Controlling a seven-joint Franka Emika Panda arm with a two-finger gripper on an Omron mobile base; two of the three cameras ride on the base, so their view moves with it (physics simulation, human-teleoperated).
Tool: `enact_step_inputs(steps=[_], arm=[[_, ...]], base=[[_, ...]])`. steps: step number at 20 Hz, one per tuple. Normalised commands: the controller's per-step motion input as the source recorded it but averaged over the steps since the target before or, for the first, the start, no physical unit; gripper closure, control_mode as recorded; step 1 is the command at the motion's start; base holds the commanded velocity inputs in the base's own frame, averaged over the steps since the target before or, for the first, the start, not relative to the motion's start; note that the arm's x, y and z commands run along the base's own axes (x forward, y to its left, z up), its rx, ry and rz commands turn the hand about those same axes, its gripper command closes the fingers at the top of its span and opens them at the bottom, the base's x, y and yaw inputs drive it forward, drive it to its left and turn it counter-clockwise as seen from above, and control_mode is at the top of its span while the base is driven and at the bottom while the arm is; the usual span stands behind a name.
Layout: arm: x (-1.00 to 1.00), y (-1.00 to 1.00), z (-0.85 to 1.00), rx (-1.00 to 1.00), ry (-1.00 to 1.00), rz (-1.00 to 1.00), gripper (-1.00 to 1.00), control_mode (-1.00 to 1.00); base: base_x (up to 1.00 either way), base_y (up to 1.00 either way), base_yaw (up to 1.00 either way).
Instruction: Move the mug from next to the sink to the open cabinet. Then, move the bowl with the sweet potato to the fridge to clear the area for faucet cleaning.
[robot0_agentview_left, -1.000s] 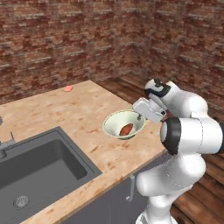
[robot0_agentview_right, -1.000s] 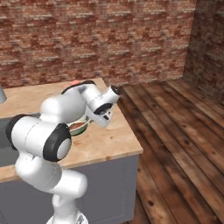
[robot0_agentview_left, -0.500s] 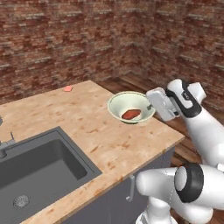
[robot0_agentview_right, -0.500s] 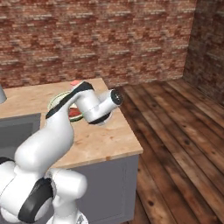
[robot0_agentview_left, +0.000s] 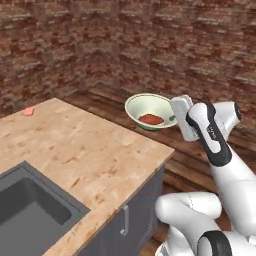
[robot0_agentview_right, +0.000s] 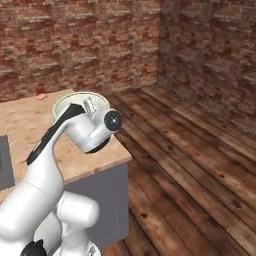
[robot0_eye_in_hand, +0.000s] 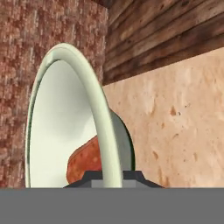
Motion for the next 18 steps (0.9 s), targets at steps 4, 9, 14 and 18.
enact_step_inputs(steps=[4, 9, 14, 18], arm=[[0.00, 0.00, 0.00, 0.00, 0.00, 0.00, 1.00, 1.00], [0.00, 0.00, 0.00, 0.00, 0.00, 0.00, 1.00, 1.00], [0.00, 0.00, 0.00, 0.00, 0.00, 0.00, 1.00, 1.00], [0.00, 0.00, 0.00, 0.00, 0.00, 0.00, 1.00, 1.00]], base=[[-0.05, -0.39, -0.89], [0.02, -0.45, -0.93], [0.82, -0.05, -0.64], [1.00, 0.00, -0.38]])
